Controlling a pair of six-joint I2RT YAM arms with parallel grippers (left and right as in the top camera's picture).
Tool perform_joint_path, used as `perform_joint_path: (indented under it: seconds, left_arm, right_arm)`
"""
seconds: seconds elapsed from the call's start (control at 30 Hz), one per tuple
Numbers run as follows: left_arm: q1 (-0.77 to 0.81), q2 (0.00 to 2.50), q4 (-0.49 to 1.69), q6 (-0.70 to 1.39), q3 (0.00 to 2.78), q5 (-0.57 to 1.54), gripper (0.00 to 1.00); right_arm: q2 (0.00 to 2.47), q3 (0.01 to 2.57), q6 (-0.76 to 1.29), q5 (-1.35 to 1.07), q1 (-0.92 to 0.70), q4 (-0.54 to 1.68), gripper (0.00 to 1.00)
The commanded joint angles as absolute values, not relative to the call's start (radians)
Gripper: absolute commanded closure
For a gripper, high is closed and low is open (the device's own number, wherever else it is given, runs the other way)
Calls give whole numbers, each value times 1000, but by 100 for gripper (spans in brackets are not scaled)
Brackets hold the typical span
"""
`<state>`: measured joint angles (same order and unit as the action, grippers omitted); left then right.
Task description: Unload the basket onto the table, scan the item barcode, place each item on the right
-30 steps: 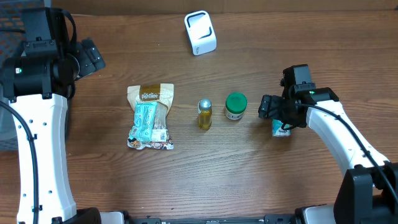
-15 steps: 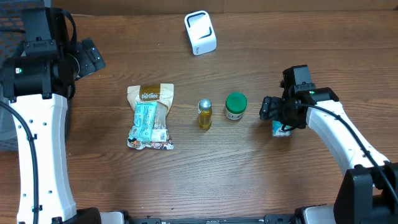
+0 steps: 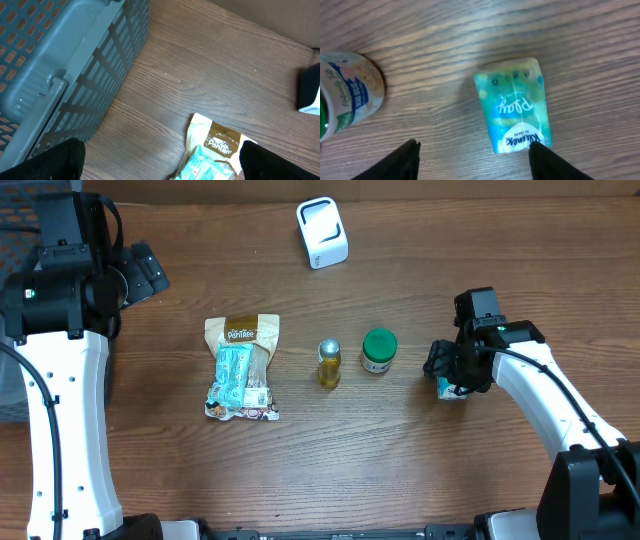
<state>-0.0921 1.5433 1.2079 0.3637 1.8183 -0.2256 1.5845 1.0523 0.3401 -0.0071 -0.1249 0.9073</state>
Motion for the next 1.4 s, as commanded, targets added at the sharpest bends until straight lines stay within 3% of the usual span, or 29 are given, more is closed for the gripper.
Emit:
perform_joint_path:
  seconds: [0.0, 0.33, 0.67, 0.93, 1.37]
  left_arm:
    - [-93, 1544, 1206, 366, 1819, -243, 1]
    - [-93, 1544, 1206, 366, 1819, -243, 0]
    - [-93, 1544, 1206, 366, 1819, -243, 1]
    - [-93, 1544, 1206, 366, 1819, -243, 0]
    - [-93, 1544, 1206, 366, 1819, -243, 0]
  right_arm:
    - [1567, 1046, 363, 6, -124, 908, 36]
    - [1567, 1046, 338, 40, -130, 922, 39]
    - [1567, 1046, 279, 156, -235, 900, 43]
    - [1567, 1046, 284, 187, -261, 888, 51]
    - [1594, 988, 284, 194, -261, 824, 50]
